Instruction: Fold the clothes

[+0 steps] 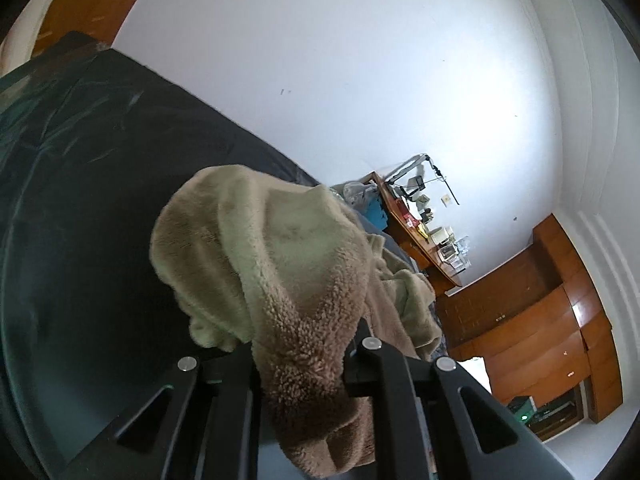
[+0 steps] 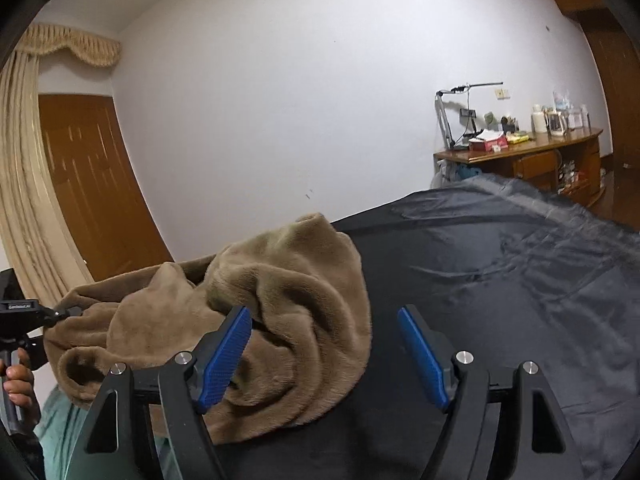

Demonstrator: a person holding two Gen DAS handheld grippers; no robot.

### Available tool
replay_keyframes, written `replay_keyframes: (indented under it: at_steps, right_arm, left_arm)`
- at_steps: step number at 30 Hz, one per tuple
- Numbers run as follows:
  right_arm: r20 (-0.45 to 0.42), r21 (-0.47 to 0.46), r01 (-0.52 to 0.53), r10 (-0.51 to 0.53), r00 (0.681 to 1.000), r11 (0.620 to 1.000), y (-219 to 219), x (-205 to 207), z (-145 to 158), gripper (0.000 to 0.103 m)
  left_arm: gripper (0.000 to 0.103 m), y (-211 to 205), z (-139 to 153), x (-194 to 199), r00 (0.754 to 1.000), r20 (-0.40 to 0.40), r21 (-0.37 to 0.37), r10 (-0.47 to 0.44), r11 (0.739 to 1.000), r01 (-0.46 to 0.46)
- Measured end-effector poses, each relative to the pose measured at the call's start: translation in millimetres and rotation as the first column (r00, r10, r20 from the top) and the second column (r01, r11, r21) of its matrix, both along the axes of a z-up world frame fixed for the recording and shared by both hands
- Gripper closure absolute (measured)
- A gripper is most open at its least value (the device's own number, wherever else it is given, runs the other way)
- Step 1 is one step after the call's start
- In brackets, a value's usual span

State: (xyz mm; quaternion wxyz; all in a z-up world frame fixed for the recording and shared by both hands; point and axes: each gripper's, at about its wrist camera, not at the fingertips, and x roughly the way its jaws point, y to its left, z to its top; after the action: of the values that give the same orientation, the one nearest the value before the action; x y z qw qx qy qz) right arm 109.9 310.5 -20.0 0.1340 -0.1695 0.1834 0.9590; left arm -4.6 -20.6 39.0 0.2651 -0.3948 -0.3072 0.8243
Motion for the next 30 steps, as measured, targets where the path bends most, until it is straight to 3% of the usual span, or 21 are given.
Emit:
replay_keyframes:
  at_steps: [6,11,15,17,19,21,24,26,30]
  right_arm:
    - [0.122,0.113,0.014,-0.028,0.992,0.994,-13.9,-19.4,1.1,0.025]
    - [0.185,0.046,0.012,-0.021,0.982,0.999,5.9,-48.5,-2.9,0.025]
    - [0.201,0.013,-0.107,0.102,0.974,0.994,1.9,-80.6,0.6,0.025]
    - [0.250,-0.022,-0.141,0.142,0.958,0.990,0.9,-100.5,-7.6,0.026]
    - [0.298,-0.062,-0.145,0.157,0.942,0.987,3.0,-115.1,-18.7,0.032]
    - [0.329,-0.105,-0.150,0.177,0.928,0.983,6.6,-123.0,-29.4,0.060]
    - [0.324,-0.129,-0.164,0.198,0.925,0.978,9.1,-122.0,-36.0,0.081]
    - [0.276,-0.166,-0.189,0.229,0.933,0.968,12.6,-113.6,-32.8,0.085]
    - [0.092,-0.332,-0.223,0.267,0.959,0.916,37.9,-83.2,-16.5,0.086]
  left_arm:
    - [0.088,-23.9,-8.3,4.6,1.000,0.000,0.028,0.026,0.999,-0.026]
    - [0.088,-31.9,-12.2,9.5,1.000,-0.012,0.006,0.024,1.000,-0.024]
    - [0.088,-28.3,-20.6,6.6,1.000,0.006,-0.008,0.017,1.000,-0.017]
    - [0.088,-28.6,-26.8,5.9,1.000,0.021,-0.016,0.014,1.000,-0.014]
    - [0.088,-26.2,-33.1,4.3,0.999,0.039,-0.039,0.017,0.999,-0.016]
    - [0.088,-23.3,-39.8,2.2,0.998,0.060,-0.060,0.017,0.998,-0.014]
    - [0.088,-18.6,-50.4,-1.4,0.996,0.093,-0.091,0.015,0.996,-0.006]
    - [0.088,-15.2,-57.5,-3.8,0.993,0.117,-0.111,0.013,0.994,0.000]
    - [0.088,-6.9,-61.2,-1.6,0.991,0.130,-0.114,-0.008,0.993,0.023]
